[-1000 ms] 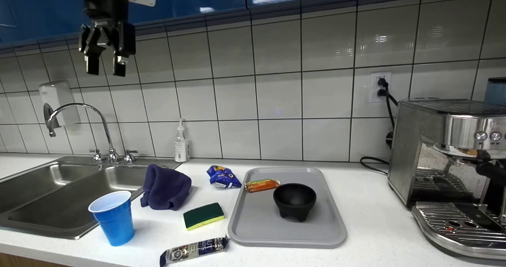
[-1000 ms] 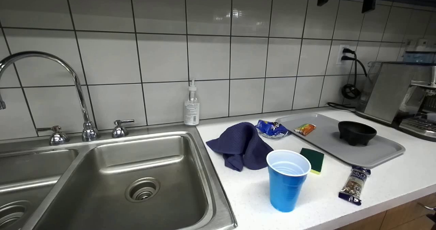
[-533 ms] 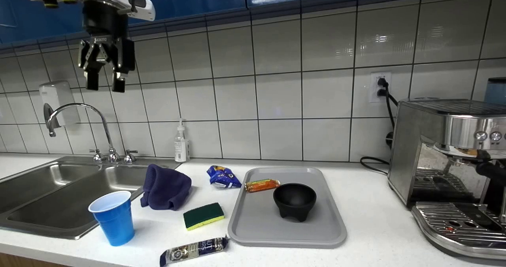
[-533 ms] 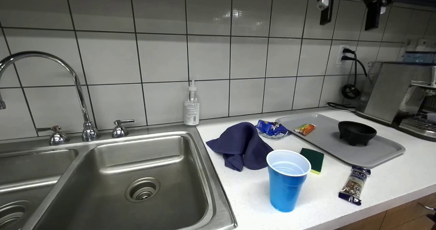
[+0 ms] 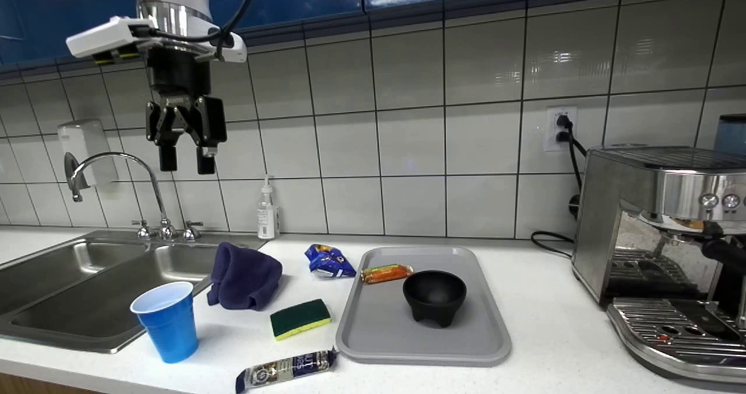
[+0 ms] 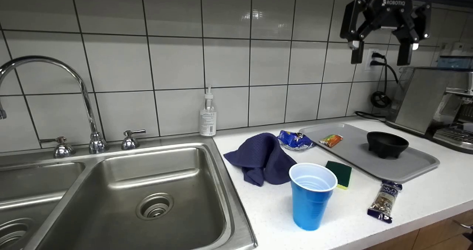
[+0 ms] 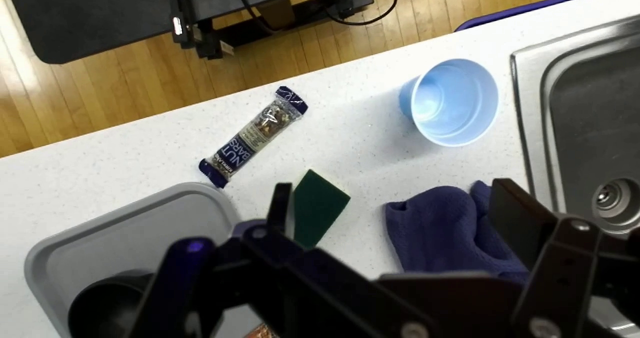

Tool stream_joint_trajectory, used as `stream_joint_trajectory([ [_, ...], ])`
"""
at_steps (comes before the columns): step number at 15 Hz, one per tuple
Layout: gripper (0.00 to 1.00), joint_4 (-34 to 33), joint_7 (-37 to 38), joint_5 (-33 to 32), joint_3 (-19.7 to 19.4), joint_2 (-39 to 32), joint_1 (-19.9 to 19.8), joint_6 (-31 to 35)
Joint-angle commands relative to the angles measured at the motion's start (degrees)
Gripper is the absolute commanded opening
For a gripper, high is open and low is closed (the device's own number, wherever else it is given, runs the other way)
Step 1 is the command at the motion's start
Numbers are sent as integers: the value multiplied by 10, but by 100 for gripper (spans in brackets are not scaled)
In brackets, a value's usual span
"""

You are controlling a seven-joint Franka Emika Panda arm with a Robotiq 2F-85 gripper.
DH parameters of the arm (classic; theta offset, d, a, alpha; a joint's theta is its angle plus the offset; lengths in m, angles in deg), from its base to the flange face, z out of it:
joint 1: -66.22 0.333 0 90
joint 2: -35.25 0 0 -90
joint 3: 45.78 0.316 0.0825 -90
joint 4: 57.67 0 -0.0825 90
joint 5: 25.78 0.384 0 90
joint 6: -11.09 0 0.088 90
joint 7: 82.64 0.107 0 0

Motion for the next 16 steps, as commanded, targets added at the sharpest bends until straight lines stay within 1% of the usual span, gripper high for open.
stream_joint_trajectory([
  [1, 100, 31, 8, -35, -1, -2, -23, 48],
  [4, 100, 40, 0, -61, -15, -22, -40, 82],
  [8, 100, 41, -4, -96, -39, -65, -65, 137],
  [12, 100, 19, -1, -113, -66, -134, -88, 191],
  [16, 100, -8, 12, -129, -84, -202, -102, 243],
])
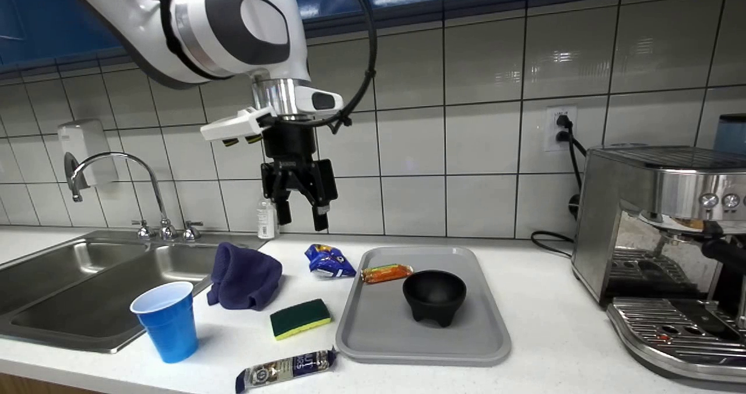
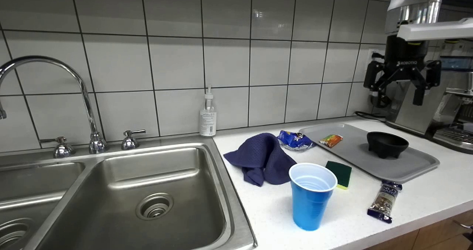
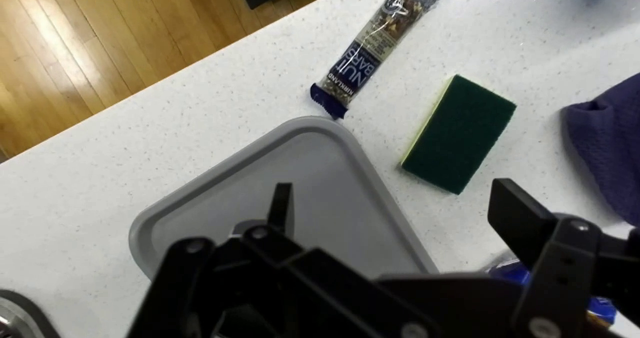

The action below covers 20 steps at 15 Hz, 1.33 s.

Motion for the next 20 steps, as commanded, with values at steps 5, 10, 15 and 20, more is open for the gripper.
stream_joint_trajectory([
  [5, 100, -30, 1, -9, -18, -66, -6, 26],
  [10, 100, -29, 0, -9, -17, -63, -4, 26],
  [15, 100, -29, 0, -9, -17, -63, -4, 26],
  [20, 100, -29, 0, -9, -17, -63, -4, 26],
])
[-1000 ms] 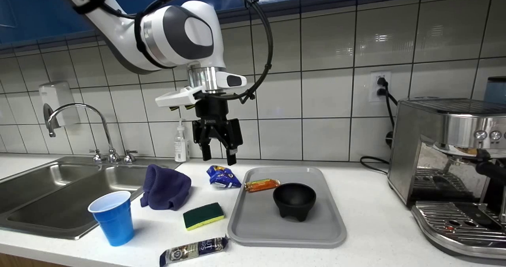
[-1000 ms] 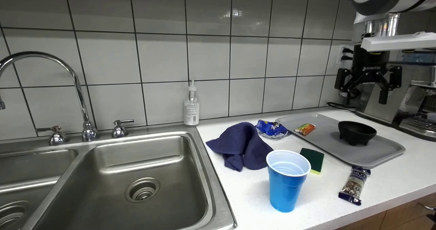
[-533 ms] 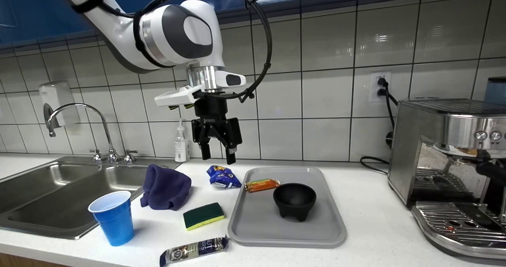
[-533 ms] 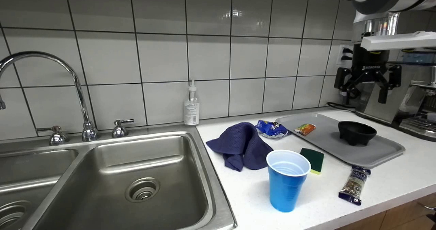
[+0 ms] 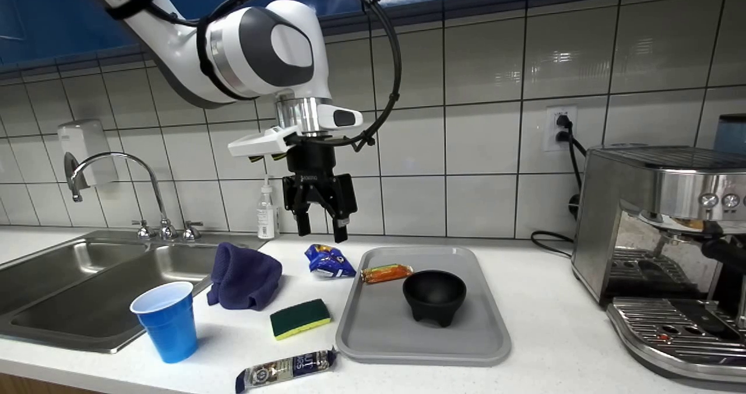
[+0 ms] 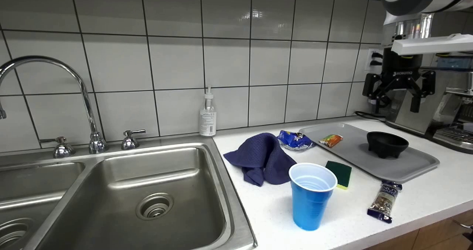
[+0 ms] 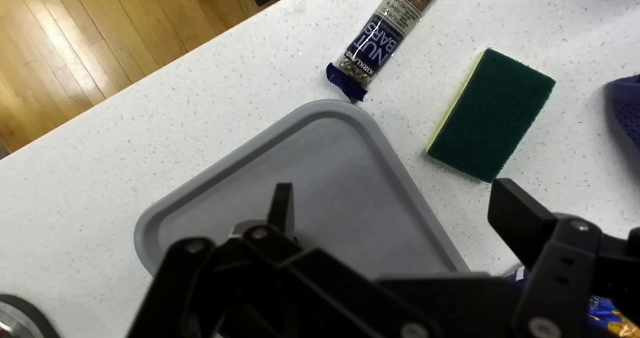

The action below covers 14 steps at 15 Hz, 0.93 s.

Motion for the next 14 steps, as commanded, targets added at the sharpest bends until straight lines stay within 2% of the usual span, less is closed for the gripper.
stream_joint_trajectory([
  [1, 100, -1, 0, 0, -2, 0, 2, -1],
  [6, 100, -4, 0, -5, -10, -32, -4, 55],
  [14, 100, -49, -5, 11, -36, -144, -4, 145],
])
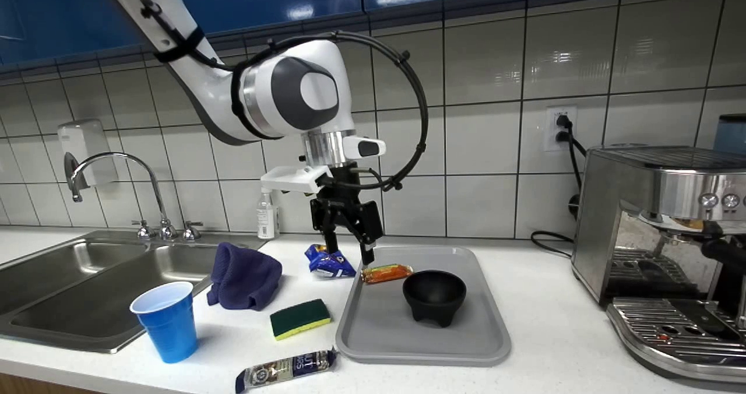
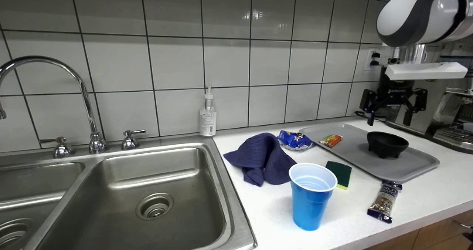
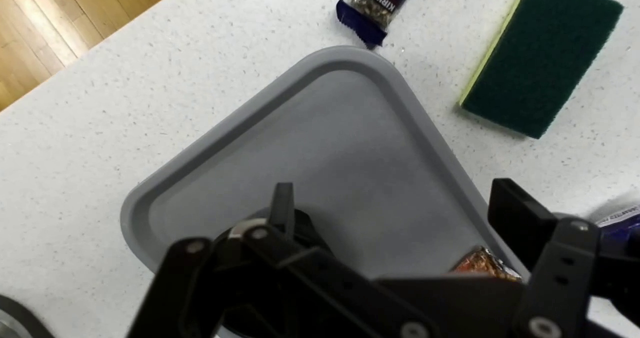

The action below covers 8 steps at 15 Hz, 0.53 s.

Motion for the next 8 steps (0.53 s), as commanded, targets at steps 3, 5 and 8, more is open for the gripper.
stream_joint_trajectory([
  [3, 100, -71, -4, 15, -10, -106, 1, 54],
  [5, 100, -102, -5, 24, -11, -142, 1, 66],
  [8, 100, -148, -8, 45, -10, -190, -1, 73],
])
